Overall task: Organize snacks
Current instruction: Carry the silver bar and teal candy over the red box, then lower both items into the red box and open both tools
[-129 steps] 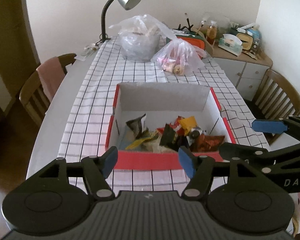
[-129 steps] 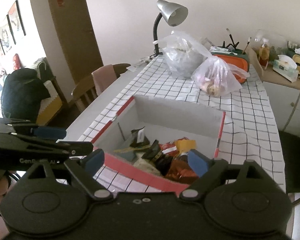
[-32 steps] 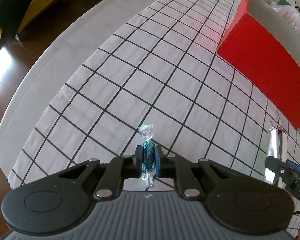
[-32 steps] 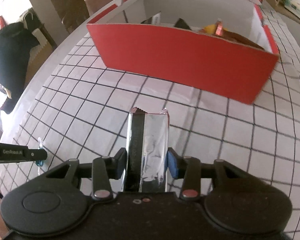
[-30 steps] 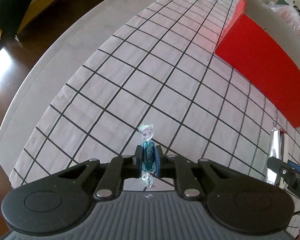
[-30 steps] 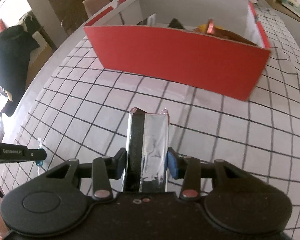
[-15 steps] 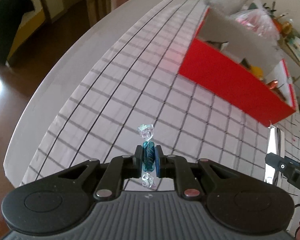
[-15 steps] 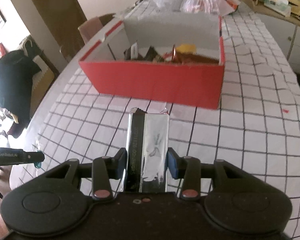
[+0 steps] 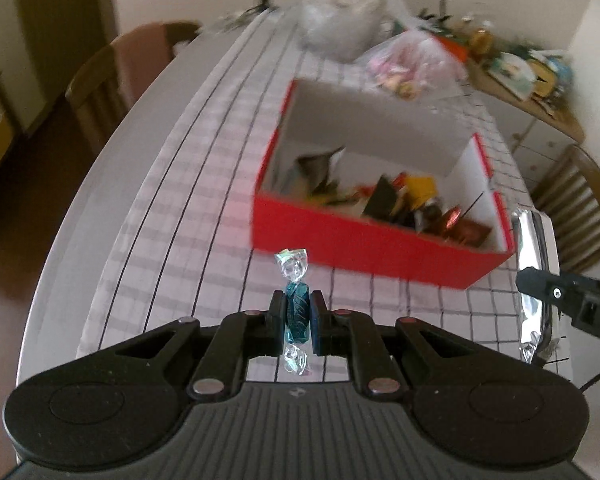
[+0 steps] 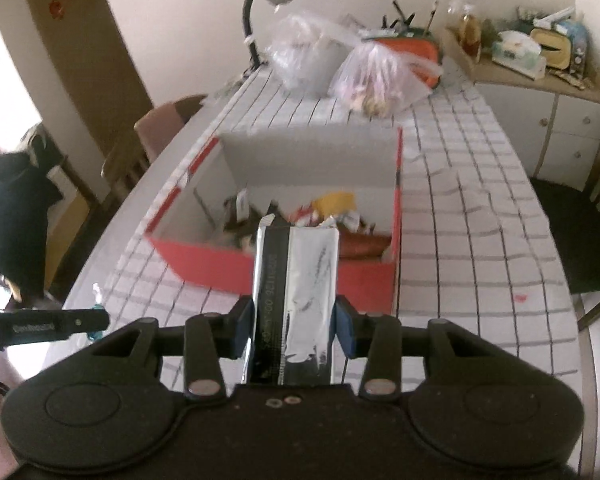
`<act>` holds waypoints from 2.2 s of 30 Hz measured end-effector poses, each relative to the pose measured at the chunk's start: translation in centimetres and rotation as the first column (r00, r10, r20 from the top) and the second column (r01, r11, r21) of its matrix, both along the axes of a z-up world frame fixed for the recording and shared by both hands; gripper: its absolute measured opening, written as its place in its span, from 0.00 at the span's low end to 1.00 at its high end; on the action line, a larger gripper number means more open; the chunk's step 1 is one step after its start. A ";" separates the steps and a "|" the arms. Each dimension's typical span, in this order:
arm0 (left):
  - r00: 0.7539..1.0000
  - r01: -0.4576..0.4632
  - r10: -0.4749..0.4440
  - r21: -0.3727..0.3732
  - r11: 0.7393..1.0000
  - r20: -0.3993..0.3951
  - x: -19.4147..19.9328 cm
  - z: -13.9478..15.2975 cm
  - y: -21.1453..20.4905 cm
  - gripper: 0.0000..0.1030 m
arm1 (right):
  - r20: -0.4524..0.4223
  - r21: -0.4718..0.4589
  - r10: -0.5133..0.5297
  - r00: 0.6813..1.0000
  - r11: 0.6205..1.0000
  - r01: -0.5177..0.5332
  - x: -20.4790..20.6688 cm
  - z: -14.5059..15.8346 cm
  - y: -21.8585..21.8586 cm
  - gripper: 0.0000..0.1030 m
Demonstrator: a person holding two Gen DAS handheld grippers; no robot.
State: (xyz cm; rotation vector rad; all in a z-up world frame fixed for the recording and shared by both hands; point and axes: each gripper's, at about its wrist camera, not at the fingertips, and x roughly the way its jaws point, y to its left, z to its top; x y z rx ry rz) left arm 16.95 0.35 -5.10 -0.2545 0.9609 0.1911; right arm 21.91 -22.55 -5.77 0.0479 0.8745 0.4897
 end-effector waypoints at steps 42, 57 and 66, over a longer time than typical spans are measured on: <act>0.922 0.327 -0.324 -0.020 0.945 -0.214 23.4 -7.0 -0.4 0.12 | -0.064 -0.226 -0.038 0.997 0.974 0.022 16.2 -6.5 9.1 0.39; 0.916 0.292 -0.296 -0.054 0.955 -0.271 23.8 -8.5 0.1 0.17 | -0.086 -0.217 -0.024 0.996 0.976 0.005 16.0 -7.0 9.0 0.48; 0.938 0.282 -0.280 -0.021 0.959 -0.204 21.7 -5.9 0.3 0.41 | -0.058 -0.197 -0.040 0.998 0.980 0.028 14.9 -5.4 7.9 0.62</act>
